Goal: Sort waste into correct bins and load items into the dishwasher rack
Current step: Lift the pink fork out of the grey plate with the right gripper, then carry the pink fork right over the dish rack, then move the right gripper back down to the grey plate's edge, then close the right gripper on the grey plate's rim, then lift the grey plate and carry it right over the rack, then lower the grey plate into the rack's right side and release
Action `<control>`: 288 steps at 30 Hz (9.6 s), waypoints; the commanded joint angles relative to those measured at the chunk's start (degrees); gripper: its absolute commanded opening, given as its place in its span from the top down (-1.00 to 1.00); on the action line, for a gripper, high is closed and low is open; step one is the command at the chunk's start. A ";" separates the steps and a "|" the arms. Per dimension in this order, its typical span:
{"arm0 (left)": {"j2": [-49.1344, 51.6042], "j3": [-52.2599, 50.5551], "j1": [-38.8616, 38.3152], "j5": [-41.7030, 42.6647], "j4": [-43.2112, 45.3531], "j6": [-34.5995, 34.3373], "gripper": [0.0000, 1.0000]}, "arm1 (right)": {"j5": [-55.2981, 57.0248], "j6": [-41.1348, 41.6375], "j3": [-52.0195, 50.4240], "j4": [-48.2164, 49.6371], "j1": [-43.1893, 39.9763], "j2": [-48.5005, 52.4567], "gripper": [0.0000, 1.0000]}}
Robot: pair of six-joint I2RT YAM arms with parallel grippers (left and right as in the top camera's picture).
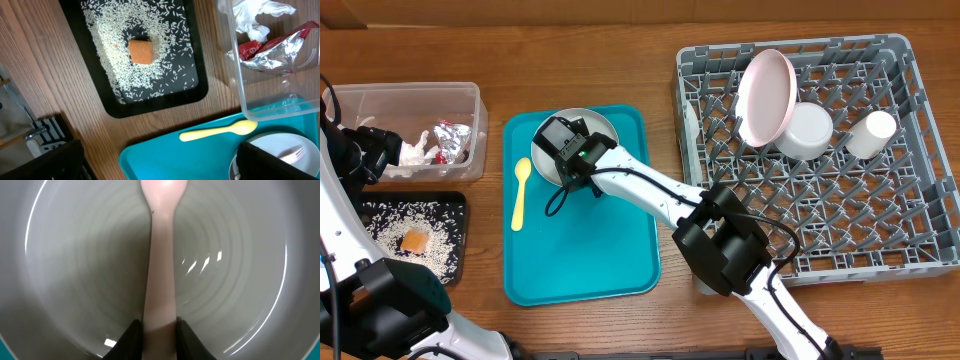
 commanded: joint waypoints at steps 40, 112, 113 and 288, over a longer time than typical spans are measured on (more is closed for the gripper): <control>-0.44 -0.20 -0.17 -0.70 0.04 -0.79 -1.00 | 0.63 0.48 3.85 -11.82 -13.38 -18.32 0.92; -0.44 -0.20 -0.17 -0.70 0.04 -0.81 -1.00 | -10.93 10.91 -0.15 -13.90 -7.87 -13.00 -0.78; -0.44 -0.22 -0.17 -0.70 0.04 -0.79 -1.00 | -10.95 11.58 -0.15 -13.86 -7.87 -12.17 -0.75; -0.44 -0.22 -0.44 -0.70 0.07 -0.81 -1.00 | 21.38 20.55 -29.29 -36.94 -36.83 -59.84 -0.04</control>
